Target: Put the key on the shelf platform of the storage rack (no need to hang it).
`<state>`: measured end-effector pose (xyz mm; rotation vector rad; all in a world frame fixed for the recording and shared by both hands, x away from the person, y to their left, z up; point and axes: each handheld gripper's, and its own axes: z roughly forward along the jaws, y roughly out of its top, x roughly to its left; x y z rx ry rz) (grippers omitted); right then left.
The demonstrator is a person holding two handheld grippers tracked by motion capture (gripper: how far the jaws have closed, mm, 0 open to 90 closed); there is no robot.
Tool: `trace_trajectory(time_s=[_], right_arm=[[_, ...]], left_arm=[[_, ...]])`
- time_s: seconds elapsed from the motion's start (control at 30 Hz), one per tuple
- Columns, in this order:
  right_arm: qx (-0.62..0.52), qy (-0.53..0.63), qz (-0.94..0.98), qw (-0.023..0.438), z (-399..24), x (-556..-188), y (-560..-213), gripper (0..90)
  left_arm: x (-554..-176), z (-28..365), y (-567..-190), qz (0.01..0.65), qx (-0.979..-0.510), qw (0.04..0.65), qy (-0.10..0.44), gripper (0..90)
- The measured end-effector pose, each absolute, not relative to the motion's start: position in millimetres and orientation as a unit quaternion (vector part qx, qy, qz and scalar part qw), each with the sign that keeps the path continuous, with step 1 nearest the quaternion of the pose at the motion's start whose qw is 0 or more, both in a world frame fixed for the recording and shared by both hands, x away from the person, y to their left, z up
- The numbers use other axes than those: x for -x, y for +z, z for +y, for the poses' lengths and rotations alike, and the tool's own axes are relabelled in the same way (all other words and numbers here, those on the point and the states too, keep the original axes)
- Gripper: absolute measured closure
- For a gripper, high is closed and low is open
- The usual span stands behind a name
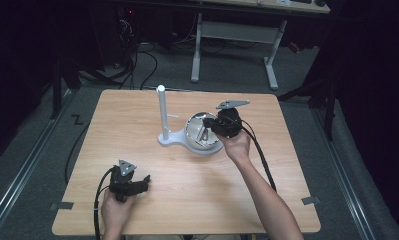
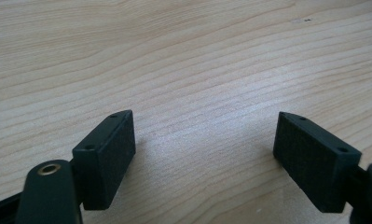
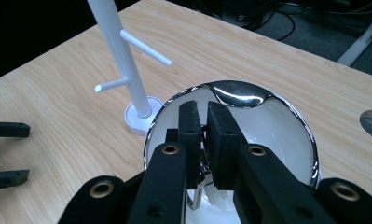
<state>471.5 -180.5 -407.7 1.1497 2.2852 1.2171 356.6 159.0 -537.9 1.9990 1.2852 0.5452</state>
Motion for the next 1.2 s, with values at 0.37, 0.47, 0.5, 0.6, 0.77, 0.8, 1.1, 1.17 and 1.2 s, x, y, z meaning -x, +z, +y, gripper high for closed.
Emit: trace_trajectory(time_s=[0.37,0.47,0.5,0.6,0.77,0.8,1.1,1.17,1.2], right_arm=[[-0.422,0.4,0.8,0.149,-184.5,-480.6,-425.6,85.2],[-0.421,0.39,0.804,0.155,-185.5,-482.7,-428.6,85.2],[-0.421,0.39,0.804,0.155,-185.5,-482.7,-428.6,85.2],[-0.422,0.386,0.805,0.16,-186.6,-483.8,-430.1,85.2],[-0.428,0.381,0.804,0.161,-189.2,-485.9,-434.8,85.0],[-0.429,0.381,0.803,0.162,-189.6,-485.9,-435.7,85.0],[-0.443,0.369,0.799,0.172,-198.9,-490.4,-441.9,84.9],[-0.448,0.369,0.796,0.169,-201.2,-491.1,-443.3,84.9],[-0.449,0.368,0.796,0.169,-202.0,-491.6,-444.3,84.9]], left_arm=[[-356.6,159.0,-537.9,0.495,-0.77,0.344,0.21,21.2],[-356.6,159.0,-537.9,0.495,-0.77,0.344,0.21,21.1],[-356.6,159.0,-537.9,0.495,-0.77,0.344,0.21,21.1],[-356.5,159.0,-537.9,0.495,-0.77,0.344,0.21,21.1],[-356.5,159.0,-537.9,0.495,-0.77,0.344,0.21,21.1],[-356.5,159.0,-537.9,0.495,-0.77,0.344,0.21,21.1],[-356.5,159.0,-537.9,0.495,-0.77,0.344,0.21,21.1],[-356.5,159.0,-537.9,0.495,-0.77,0.344,0.21,21.1],[-356.5,159.0,-537.9,0.495,-0.77,0.344,0.21,21.1]])
